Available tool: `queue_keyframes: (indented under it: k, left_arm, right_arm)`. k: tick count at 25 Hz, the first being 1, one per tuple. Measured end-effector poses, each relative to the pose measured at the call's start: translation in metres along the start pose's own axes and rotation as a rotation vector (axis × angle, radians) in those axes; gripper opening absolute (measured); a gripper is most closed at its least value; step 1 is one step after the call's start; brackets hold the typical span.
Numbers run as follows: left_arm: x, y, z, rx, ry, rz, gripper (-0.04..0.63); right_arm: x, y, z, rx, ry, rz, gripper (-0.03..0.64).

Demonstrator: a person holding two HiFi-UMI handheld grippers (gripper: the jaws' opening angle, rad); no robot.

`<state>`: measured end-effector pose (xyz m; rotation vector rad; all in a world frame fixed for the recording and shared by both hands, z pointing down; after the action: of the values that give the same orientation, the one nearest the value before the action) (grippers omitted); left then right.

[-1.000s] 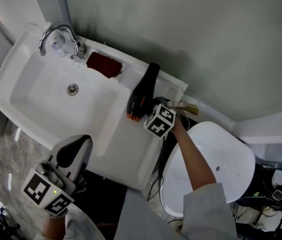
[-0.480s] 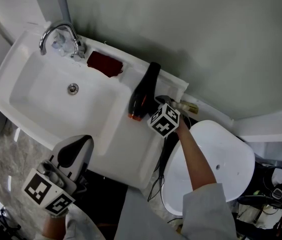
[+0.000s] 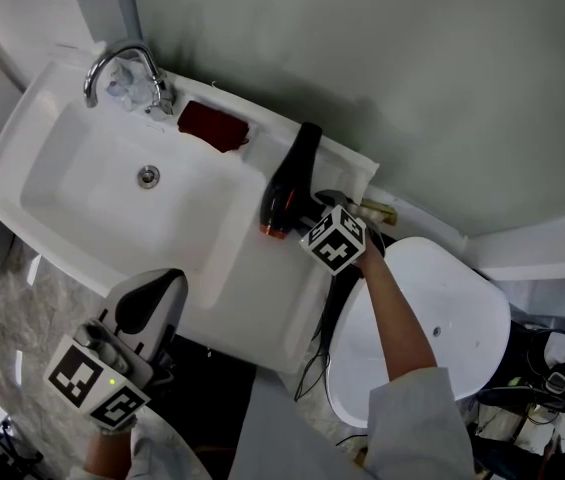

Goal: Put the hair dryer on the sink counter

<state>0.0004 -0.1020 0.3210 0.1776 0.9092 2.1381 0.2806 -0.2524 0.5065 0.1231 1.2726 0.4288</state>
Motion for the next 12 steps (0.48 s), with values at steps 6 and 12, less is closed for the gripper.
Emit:
queue_keyframes:
  k: [6,12]
  left_arm:
    - [0.006,-0.005,-0.004,-0.013,-0.005,0.019,0.003]
    - [0.006,-0.015,-0.006,-0.028,-0.006,0.049,0.003]
  right_arm:
    - [0.021,0.004,0.000,-0.029,-0.024,0.040,0.288]
    - [0.064,0.001,0.000,-0.077,-0.104,0.125,0.288]
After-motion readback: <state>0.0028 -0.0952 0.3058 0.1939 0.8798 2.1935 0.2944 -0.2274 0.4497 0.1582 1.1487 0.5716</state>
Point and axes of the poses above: the fingertips, and each gripper's own axes: x backward along the fingers, y to its left, z out of its underside, the point moved 8 cm from there along x, backward along the fingers, and after that the axes turned 15 degrees about x, right-handed, at the moved point
